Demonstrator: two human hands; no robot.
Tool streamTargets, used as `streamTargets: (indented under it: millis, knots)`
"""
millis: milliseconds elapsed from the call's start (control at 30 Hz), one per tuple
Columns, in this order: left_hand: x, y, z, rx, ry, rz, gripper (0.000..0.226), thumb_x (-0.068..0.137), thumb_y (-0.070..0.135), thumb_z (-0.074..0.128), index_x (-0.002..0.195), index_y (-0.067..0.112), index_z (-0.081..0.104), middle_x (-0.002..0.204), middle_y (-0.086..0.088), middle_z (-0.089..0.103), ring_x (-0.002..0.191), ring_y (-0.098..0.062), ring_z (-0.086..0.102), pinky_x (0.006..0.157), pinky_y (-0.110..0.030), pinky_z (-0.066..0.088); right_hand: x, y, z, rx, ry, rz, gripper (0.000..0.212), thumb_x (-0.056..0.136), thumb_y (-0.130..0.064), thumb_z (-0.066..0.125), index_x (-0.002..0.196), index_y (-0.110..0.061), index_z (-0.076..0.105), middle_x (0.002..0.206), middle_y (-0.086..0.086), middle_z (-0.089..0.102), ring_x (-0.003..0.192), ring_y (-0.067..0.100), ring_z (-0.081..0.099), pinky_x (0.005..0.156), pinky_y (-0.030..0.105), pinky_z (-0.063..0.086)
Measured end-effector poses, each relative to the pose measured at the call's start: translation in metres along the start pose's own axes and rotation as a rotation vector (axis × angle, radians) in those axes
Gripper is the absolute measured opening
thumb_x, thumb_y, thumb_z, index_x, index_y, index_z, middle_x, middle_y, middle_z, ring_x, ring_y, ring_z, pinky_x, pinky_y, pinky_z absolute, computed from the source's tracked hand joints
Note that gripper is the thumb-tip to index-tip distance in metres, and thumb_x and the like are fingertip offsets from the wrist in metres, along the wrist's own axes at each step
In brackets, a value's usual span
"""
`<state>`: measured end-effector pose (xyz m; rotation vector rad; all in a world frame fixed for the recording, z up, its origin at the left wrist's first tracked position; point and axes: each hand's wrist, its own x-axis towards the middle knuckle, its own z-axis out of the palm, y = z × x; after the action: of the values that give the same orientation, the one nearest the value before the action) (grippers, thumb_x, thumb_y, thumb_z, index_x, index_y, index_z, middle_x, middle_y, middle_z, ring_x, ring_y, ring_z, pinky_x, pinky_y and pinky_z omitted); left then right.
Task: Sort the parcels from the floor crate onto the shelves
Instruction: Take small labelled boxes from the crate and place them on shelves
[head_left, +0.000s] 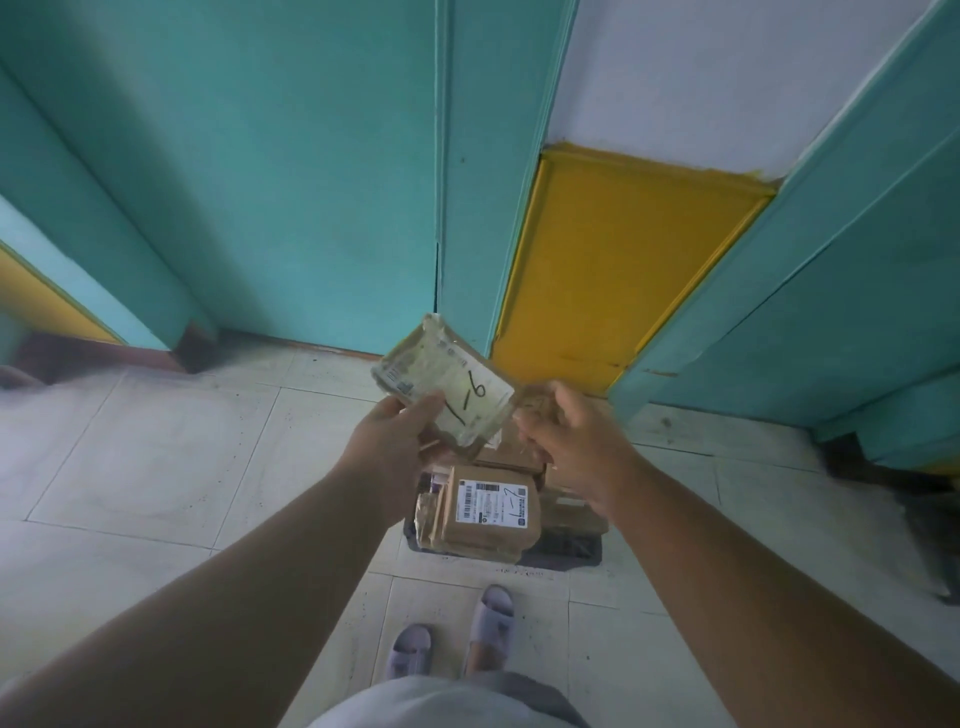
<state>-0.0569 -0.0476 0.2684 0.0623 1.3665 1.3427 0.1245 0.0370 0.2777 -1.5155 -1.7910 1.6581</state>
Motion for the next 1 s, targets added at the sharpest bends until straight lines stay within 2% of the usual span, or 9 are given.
streamTargets:
  millis: [67, 133, 267, 400, 467, 533, 600, 733, 1000]
  knots:
    - [0.011, 0.004, -0.001, 0.088, 0.062, 0.028, 0.019, 0.096, 0.013, 0.061, 0.114, 0.009, 0.063, 0.106, -0.013, 0.075, 0.096, -0.029, 0.074, 0.087, -0.042, 0.059, 0.016, 0.009, -0.012, -0.128, 0.048, -0.002, 0.035, 0.097, -0.042, 0.059, 0.128, -0.027, 0.054, 0.104, -0.009, 0.065, 0.086, 0.006, 0.063, 0.071, 0.029, 0.051]
    - [0.021, 0.006, -0.002, 0.177, 0.096, 0.054, 0.018, 0.097, 0.016, 0.060, 0.115, 0.014, 0.063, 0.108, -0.011, 0.075, 0.099, -0.029, 0.072, 0.088, -0.045, 0.059, 0.036, 0.025, -0.020, -0.245, 0.121, -0.003, 0.042, 0.096, -0.046, 0.058, 0.131, -0.024, 0.053, 0.115, -0.007, 0.062, 0.095, 0.009, 0.061, 0.068, 0.026, 0.048]
    - [0.037, 0.005, -0.010, 0.188, 0.105, 0.030, 0.022, 0.100, 0.019, 0.054, 0.120, 0.021, 0.063, 0.110, -0.008, 0.074, 0.101, -0.031, 0.071, 0.088, -0.050, 0.059, 0.075, 0.061, -0.015, -0.416, 0.211, 0.009, 0.049, 0.093, -0.048, 0.060, 0.131, -0.016, 0.054, 0.123, 0.001, 0.062, 0.103, 0.015, 0.060, 0.081, 0.035, 0.054]
    - [0.061, 0.001, -0.022, 0.283, 0.089, 0.014, 0.018, 0.101, 0.020, 0.052, 0.112, 0.023, 0.066, 0.105, -0.007, 0.075, 0.093, -0.027, 0.074, 0.088, -0.050, 0.058, 0.111, 0.087, 0.006, -0.621, 0.215, 0.071, 0.050, 0.093, -0.046, 0.060, 0.133, -0.015, 0.055, 0.123, 0.004, 0.061, 0.105, 0.019, 0.060, 0.080, 0.030, 0.048]
    - [0.079, 0.001, -0.031, 0.352, 0.073, 0.007, 0.017, 0.101, 0.020, 0.052, 0.108, 0.025, 0.067, 0.103, -0.006, 0.076, 0.096, -0.029, 0.072, 0.091, -0.054, 0.056, 0.135, 0.101, 0.023, -0.662, 0.219, 0.122, 0.054, 0.092, -0.045, 0.062, 0.135, -0.014, 0.053, 0.127, 0.005, 0.061, 0.112, 0.023, 0.060, 0.088, 0.033, 0.051]
    - [0.100, 0.003, -0.040, 0.427, 0.048, -0.016, 0.016, 0.101, 0.021, 0.052, 0.105, 0.025, 0.067, 0.101, -0.007, 0.076, 0.098, -0.033, 0.071, 0.094, -0.059, 0.054, 0.162, 0.117, 0.042, -0.698, 0.239, 0.190, 0.057, 0.089, -0.047, 0.064, 0.133, -0.014, 0.052, 0.127, 0.008, 0.061, 0.108, 0.024, 0.061, 0.088, 0.039, 0.056]
    - [0.121, 0.007, -0.049, 0.482, 0.017, -0.046, 0.015, 0.102, 0.023, 0.052, 0.106, 0.024, 0.066, 0.103, -0.007, 0.075, 0.098, -0.031, 0.070, 0.094, -0.058, 0.054, 0.186, 0.130, 0.059, -0.705, 0.264, 0.287, 0.054, 0.087, -0.043, 0.067, 0.127, -0.011, 0.050, 0.125, 0.011, 0.057, 0.104, 0.026, 0.059, 0.085, 0.040, 0.057]
    - [0.159, 0.012, -0.070, 0.567, -0.023, -0.105, 0.014, 0.101, 0.024, 0.053, 0.108, 0.025, 0.065, 0.109, -0.013, 0.071, 0.104, -0.038, 0.066, 0.094, -0.057, 0.054, 0.213, 0.146, 0.080, -0.822, 0.373, 0.429, 0.047, 0.094, -0.035, 0.060, 0.134, -0.012, 0.049, 0.140, 0.013, 0.047, 0.121, 0.029, 0.050, 0.099, 0.046, 0.049]
    - [0.191, 0.010, -0.093, 0.587, -0.060, -0.214, 0.012, 0.100, 0.025, 0.055, 0.103, 0.023, 0.067, 0.110, -0.024, 0.069, 0.092, -0.031, 0.065, 0.096, -0.053, 0.051, 0.221, 0.171, 0.096, -0.827, 0.539, 0.438, 0.028, 0.093, -0.043, 0.058, 0.119, -0.032, 0.058, 0.139, 0.005, 0.050, 0.120, 0.028, 0.047, 0.096, 0.045, 0.044]
